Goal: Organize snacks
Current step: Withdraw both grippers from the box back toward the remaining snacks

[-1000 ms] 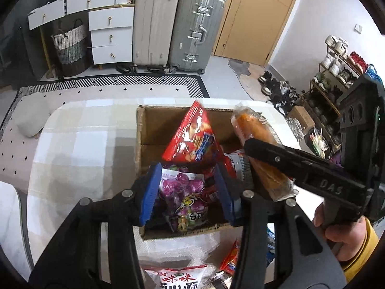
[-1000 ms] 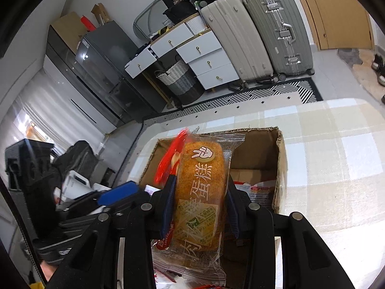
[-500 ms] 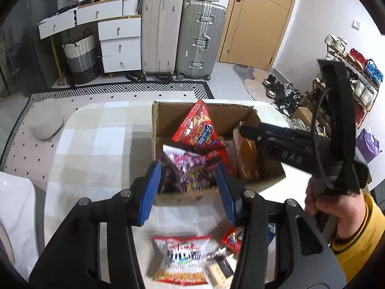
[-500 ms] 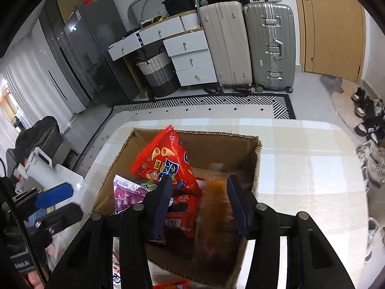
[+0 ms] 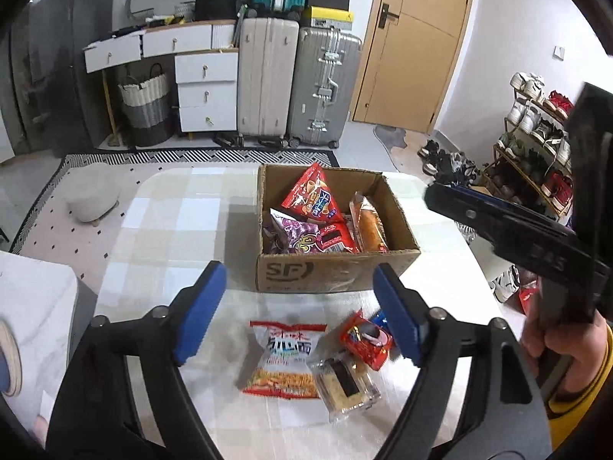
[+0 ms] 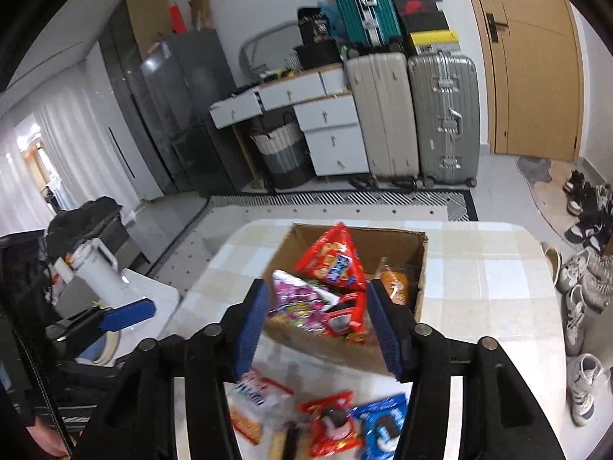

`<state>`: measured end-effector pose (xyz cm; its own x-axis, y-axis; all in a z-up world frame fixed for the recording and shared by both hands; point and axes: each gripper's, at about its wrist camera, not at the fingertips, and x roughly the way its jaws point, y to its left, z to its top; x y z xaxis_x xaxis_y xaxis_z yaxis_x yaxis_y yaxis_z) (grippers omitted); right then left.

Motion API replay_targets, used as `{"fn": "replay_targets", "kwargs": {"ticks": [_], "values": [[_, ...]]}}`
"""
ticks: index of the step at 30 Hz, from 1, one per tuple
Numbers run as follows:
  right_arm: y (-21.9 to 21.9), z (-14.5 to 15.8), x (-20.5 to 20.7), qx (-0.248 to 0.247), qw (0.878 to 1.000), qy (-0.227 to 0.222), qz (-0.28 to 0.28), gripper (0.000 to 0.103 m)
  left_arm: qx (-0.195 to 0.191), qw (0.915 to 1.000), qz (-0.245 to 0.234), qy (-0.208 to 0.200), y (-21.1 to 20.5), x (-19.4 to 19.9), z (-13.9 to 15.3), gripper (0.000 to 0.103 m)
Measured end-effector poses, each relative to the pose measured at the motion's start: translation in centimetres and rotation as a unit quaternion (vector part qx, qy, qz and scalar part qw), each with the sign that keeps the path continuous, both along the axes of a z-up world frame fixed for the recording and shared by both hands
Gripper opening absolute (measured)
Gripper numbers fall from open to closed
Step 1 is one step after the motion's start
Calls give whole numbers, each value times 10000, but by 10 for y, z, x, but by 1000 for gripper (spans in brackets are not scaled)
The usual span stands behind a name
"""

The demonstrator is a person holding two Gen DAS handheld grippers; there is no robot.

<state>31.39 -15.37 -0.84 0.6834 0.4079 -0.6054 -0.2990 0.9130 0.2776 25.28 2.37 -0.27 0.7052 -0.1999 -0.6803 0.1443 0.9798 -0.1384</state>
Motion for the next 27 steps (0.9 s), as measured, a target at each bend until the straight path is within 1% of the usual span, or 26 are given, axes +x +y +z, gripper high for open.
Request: {"fn": "replay_targets", "kwargs": {"ticks": [1, 3, 5, 6, 8, 10, 11, 12, 14, 15, 16, 18, 20, 23, 25, 27], "values": [[1, 5, -10, 19, 10000, -75, 20, 59, 0, 10000, 9, -36, 0, -8, 3, 79], [1, 16, -33, 85, 9996, -238, 81, 64, 6, 9999, 20, -110, 1, -26, 10, 79], [4, 26, -56, 171, 9991, -312, 219, 64, -43, 9997, 56, -247, 4, -45, 16, 79], [4, 28, -66, 186, 9989, -362, 244, 64, -56, 9993, 86, -346, 4, -57, 20, 81], [7, 34, -94, 176, 9980, -543, 269, 65, -22, 9987, 121, -488, 4, -81, 24, 82], [9, 37, -123, 215, 9967, -722, 288, 70, 5, 9982, 136, -580, 5, -101, 26, 83], [9, 37, -135, 244, 9961, -793, 291, 75, -1, 9978, 148, -644, 6, -114, 28, 83], [9, 37, -145, 275, 9956, -854, 283, 76, -32, 9974, 172, -694, 7, -123, 29, 83], [8, 36, -172, 383, 9934, -1042, 281, 79, -111, 9968, 252, -752, 11, -147, 29, 88], [8, 35, -184, 409, 9927, -1101, 263, 84, -131, 9966, 274, -760, 12, -155, 28, 90], [8, 33, -192, 423, 9924, -1122, 264, 86, -148, 9963, 303, -785, 14, -164, 28, 92], [8, 31, -211, 471, 9911, -1207, 291, 91, -162, 9954, 385, -864, 18, -184, 27, 92], [10, 29, -228, 502, 9899, -1270, 371, 96, -198, 9944, 465, -932, 21, -203, 26, 102], [7, 24, -253, 522, 9887, -1373, 301, 101, -209, 9938, 484, -981, 25, -224, 23, 103], [7, 20, -266, 502, 9877, -1452, 303, 102, -186, 9941, 458, -971, 26, -238, 18, 103], [9, 17, -277, 313, 9875, -1525, 235, 102, -102, 9941, 386, -1007, 25, -249, 13, 103]]}}
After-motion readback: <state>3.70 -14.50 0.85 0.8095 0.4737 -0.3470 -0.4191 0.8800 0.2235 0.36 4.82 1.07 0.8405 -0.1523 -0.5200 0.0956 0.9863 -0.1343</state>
